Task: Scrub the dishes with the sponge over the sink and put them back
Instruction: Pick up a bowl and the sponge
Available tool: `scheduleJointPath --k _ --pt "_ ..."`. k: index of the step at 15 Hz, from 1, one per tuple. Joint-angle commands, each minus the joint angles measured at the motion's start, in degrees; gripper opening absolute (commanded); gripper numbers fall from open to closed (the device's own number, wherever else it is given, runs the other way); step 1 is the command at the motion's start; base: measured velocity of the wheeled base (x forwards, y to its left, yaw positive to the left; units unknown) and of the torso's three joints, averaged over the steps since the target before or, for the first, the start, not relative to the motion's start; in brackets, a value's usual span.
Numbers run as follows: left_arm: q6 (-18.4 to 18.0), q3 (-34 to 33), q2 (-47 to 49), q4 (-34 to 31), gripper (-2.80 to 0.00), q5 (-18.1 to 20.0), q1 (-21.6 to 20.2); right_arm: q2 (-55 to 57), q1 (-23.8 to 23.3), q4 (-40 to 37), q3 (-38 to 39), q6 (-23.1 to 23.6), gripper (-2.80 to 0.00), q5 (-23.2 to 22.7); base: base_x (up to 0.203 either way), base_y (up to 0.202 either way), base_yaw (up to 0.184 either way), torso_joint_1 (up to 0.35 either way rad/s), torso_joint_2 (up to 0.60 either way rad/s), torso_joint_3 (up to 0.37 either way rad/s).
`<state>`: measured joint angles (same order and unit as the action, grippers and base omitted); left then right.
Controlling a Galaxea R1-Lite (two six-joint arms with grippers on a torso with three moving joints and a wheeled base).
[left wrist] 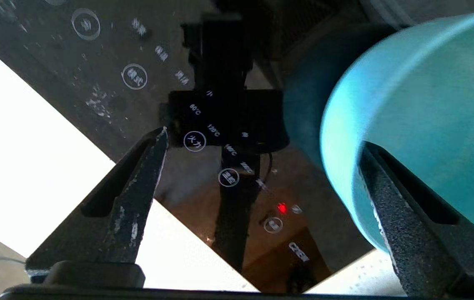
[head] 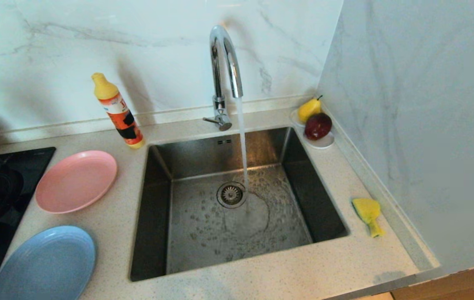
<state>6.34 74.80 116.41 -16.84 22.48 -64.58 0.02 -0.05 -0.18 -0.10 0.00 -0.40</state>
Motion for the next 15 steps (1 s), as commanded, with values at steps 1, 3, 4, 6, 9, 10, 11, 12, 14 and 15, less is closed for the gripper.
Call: scheduleJointPath --k 1,3,4,6,9,10,11,12,14,15 --pt "0.52 -0.18 1.54 -0.13 0.00 0.11 -0.02 -0.02 -0.04 0.01 0.01 0.00 -2.80 -0.04 0.000 0.000 0.000 0.000 0.00 0.000" --pt "0.61 -0.27 1.81 -0.13 0.00 0.12 -0.02 -0.02 -0.03 0.01 0.01 0.07 -2.80 0.04 0.000 0.000 0.000 0.000 0.00 0.000" --pt "0.61 -0.24 1.98 -0.38 0.00 0.20 -0.02 -0.02 -0.04 0.01 0.01 0.00 -2.80 0.00 0.000 0.000 0.000 0.000 0.00 0.000" --pt "0.53 0.07 1.98 -0.83 0.00 0.20 -0.02 -0.02 -0.04 0.01 0.01 0.00 -2.80 0.04 0.000 0.000 0.000 0.000 0.00 0.000" --pt "0.39 -0.21 1.98 -0.83 -2.37 0.20 -0.02 -0.02 -0.04 0.01 0.01 0.00 -2.80 0.02 0.000 0.000 0.000 0.000 0.00 0.000" --pt "0.26 -0.45 1.98 -0.83 -2.80 0.20 -0.02 -0.02 0.03 0.01 0.01 0.03 -2.80 0.05 0.000 0.000 0.000 0.000 0.00 0.000" --pt "0.26 -0.36 1.98 -0.74 -2.80 0.20 -0.02 -0.02 -0.04 0.01 0.01 0.00 -2.80 0.01 0.000 0.000 0.000 0.000 0.00 0.000" --pt "0.17 -0.36 1.98 -0.66 -2.80 0.20 -0.02 -0.02 0.02 0.01 0.01 0.00 -2.80 0.01 0.000 0.000 0.000 0.000 0.00 0.000" --pt "-0.18 -0.69 2.06 -0.65 -2.80 0.20 -0.02 -0.02 -0.04 0.01 0.01 0.00 -2.80 -0.04 0.000 0.000 0.000 0.000 0.00 0.000" --pt "-0.18 -0.73 2.25 -0.42 -2.80 0.20 -0.02 -0.02 -0.04 0.01 0.01 0.00 -2.80 0.05 0.000 0.000 0.000 0.000 0.00 0.000"
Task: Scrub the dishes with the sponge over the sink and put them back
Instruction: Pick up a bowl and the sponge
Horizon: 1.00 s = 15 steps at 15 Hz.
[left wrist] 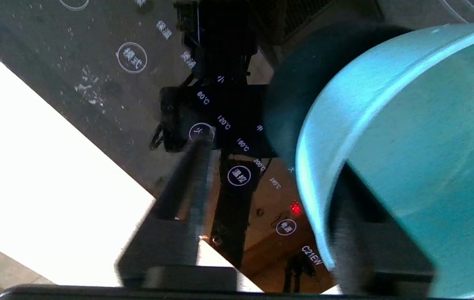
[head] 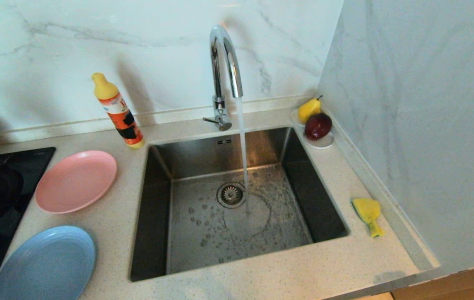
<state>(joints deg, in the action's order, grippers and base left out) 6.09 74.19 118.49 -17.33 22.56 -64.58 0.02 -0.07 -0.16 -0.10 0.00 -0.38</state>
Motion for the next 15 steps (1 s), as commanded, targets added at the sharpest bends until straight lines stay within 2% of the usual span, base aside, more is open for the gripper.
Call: scheduleJointPath --k 1,9,15 --pt "0.07 0.02 0.54 0.19 -2.80 0.11 -0.02 -0.02 -0.01 -0.02 0.01 0.00 -2.80 -0.06 0.000 0.000 0.000 0.000 0.00 0.000" --pt "0.33 0.79 -0.98 0.29 -2.80 0.62 0.05 -0.02 0.00 -0.02 0.01 0.03 -2.80 -0.04 0.000 0.000 0.000 0.000 0.00 0.000" --pt "-0.47 4.17 -8.58 0.62 -2.80 11.90 0.06 -0.02 0.05 0.13 0.10 0.33 -2.80 -0.04 0.000 0.000 0.000 0.000 0.00 0.000"
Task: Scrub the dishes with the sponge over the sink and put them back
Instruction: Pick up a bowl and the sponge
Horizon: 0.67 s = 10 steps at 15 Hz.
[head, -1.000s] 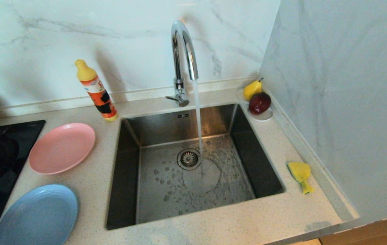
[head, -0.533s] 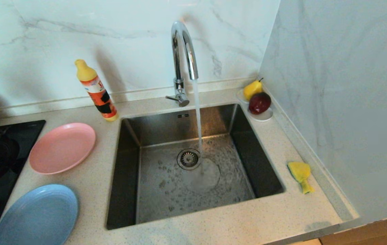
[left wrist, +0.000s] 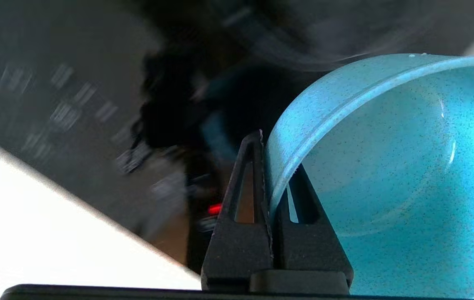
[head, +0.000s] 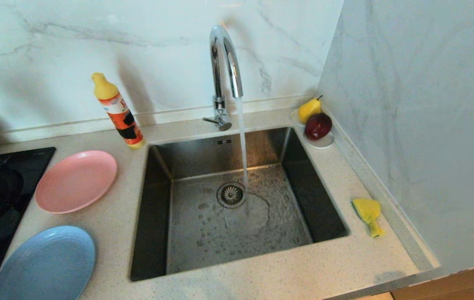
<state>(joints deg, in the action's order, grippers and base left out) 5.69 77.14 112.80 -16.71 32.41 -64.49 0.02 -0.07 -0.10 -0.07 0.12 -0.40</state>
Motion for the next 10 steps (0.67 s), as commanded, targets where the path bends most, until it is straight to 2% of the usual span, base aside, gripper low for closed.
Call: scheduleJointPath --k 1,3,5,6,10 --pt "-0.40 2.49 -3.99 0.00 -2.80 4.53 -0.02 -0.02 0.05 -0.02 0.07 0.90 -2.80 -0.04 0.000 0.000 0.000 0.000 0.00 0.000" --pt "-1.34 4.37 -5.76 0.01 -2.80 9.32 0.02 -0.02 -0.01 -0.29 0.07 4.13 -2.80 -0.21 0.000 0.000 0.000 0.000 0.00 0.000" --pt "-4.21 6.60 -7.07 -0.06 -2.80 13.67 0.42 -0.02 0.05 0.02 0.05 8.08 -2.80 -1.29 0.000 0.000 0.000 0.000 0.00 0.000" --pt "-5.76 7.94 -7.91 -0.18 -2.80 14.57 1.39 -0.11 0.07 -0.15 -0.01 9.21 -2.80 -1.62 0.000 0.000 0.000 0.000 0.00 0.000" --pt "-8.70 8.14 -12.23 -0.07 -2.80 14.80 7.31 -0.11 0.07 0.27 0.07 7.88 -2.80 -1.27 0.000 0.000 0.000 0.000 0.00 0.000"
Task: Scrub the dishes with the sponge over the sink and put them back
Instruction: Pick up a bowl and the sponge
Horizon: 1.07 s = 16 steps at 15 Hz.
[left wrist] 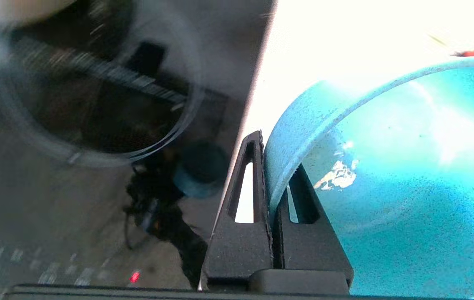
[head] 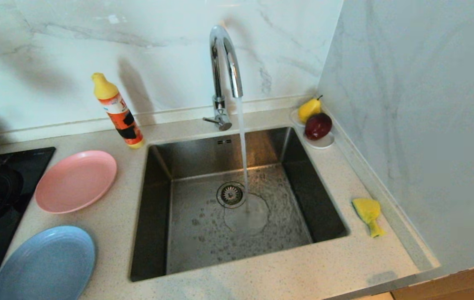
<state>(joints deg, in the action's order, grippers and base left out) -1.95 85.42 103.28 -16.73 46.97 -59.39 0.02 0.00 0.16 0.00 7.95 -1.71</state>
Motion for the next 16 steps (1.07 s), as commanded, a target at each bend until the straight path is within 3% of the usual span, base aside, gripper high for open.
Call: scheduleJointPath --k 1,5,7,10,16 --pt "-2.99 -0.23 -3.50 -0.20 -2.80 0.30 3.56 -0.11 0.00 0.02 0.00 0.04 -2.80 0.12 0.000 0.000 0.000 0.000 0.00 0.000" --pt "-4.27 -0.95 -6.10 -0.78 -2.80 -0.17 6.38 -0.12 -0.06 0.26 0.00 -0.78 -2.80 0.25 0.000 0.000 0.000 0.000 0.00 0.000" --pt "-5.76 -2.47 -6.83 -0.79 -2.80 -0.21 6.71 0.11 -0.02 1.47 -4.06 -1.60 -2.80 0.16 0.000 0.000 0.000 0.000 0.00 0.000" --pt "-5.96 -3.87 -7.39 -0.69 -2.80 -0.21 7.53 0.02 0.00 -7.30 -15.76 -2.86 -2.80 -2.29 0.000 0.000 0.000 0.000 0.00 0.000" --pt "-6.14 -5.54 -8.18 -0.33 -2.80 -0.48 10.09 0.04 0.00 -16.02 -25.03 -4.26 -2.80 -8.51 0.000 0.000 0.000 0.000 0.00 0.000"
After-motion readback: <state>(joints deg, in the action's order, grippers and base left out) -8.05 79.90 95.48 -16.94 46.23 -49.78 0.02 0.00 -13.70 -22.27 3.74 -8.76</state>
